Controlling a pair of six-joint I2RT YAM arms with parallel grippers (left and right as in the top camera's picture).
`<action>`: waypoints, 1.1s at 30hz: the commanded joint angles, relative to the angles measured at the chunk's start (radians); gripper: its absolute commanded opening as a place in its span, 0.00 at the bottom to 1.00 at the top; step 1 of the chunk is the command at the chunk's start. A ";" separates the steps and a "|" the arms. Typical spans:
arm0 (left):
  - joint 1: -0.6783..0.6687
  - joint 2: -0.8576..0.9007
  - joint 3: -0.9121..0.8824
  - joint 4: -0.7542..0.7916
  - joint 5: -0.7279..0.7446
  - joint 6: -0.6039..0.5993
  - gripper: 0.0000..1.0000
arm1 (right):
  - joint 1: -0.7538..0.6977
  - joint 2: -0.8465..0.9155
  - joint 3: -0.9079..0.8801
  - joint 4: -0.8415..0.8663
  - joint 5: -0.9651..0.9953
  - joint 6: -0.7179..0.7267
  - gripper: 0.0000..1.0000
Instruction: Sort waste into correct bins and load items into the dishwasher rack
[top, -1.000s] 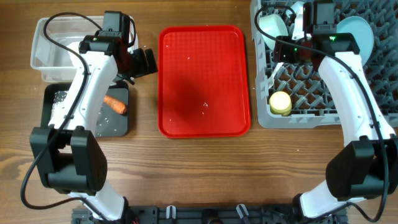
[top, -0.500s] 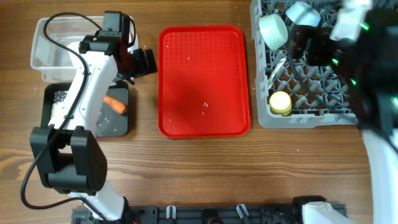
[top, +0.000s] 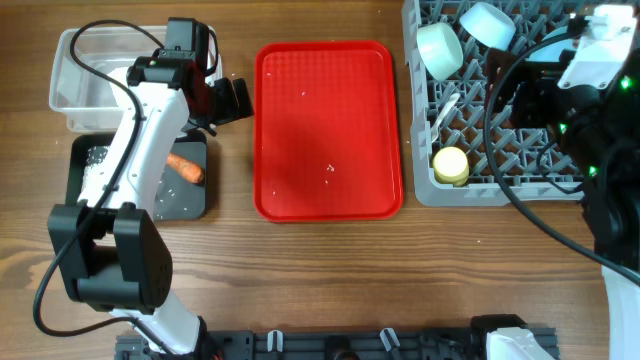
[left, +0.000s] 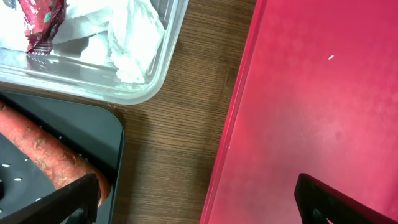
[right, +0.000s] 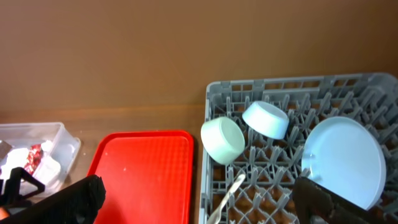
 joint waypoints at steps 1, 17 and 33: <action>0.004 0.009 -0.004 0.000 -0.006 -0.005 1.00 | -0.002 0.019 -0.018 -0.024 -0.007 -0.003 1.00; 0.004 0.009 -0.004 0.000 -0.006 -0.005 1.00 | -0.001 -0.568 -0.923 0.686 0.072 -0.003 1.00; 0.004 0.009 -0.004 0.000 -0.006 -0.005 1.00 | -0.001 -1.147 -1.560 0.899 0.071 0.151 1.00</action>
